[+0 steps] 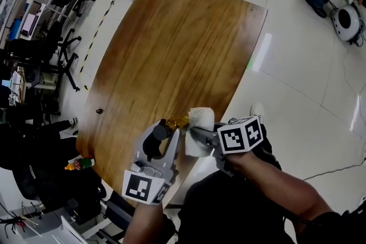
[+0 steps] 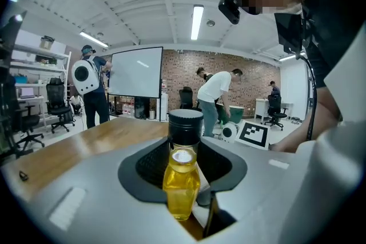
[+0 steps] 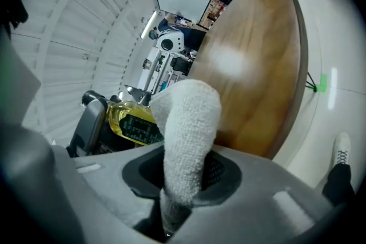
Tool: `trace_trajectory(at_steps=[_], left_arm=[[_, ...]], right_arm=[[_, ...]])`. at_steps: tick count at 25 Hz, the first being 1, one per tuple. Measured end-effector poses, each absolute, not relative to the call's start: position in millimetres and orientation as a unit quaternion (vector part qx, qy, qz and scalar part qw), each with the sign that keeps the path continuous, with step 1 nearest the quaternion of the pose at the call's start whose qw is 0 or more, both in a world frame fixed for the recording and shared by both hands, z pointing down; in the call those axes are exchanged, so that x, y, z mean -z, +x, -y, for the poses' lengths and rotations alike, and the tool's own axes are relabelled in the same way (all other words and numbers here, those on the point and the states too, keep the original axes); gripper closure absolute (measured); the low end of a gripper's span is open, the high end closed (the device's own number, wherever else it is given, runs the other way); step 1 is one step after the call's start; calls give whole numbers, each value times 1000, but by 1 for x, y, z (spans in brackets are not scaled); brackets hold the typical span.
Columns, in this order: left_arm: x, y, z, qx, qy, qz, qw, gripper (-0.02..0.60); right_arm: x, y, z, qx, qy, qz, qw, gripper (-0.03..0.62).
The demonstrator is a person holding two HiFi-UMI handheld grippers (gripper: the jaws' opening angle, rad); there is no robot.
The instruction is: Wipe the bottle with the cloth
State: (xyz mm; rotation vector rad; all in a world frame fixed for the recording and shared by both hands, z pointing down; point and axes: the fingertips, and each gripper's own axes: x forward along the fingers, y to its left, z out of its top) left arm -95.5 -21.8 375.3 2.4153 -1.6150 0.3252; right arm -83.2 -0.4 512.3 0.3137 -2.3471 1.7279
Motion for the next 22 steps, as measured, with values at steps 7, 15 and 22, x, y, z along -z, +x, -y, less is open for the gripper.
trace_trajectory(at_steps=[7,15,22], left_arm=[[-378,-97,21,-100,824,546,113,420],[-375,-79,16,-108,827,543,98,420],[-373,-93,27,-88,823,550,108,420]], right_arm=[[-528,-82,-3,-600,122,771,172,523],[-475,-33,41,-534,87,833,116,523],[-384,-66,96,-498,-37,866,-25,523]])
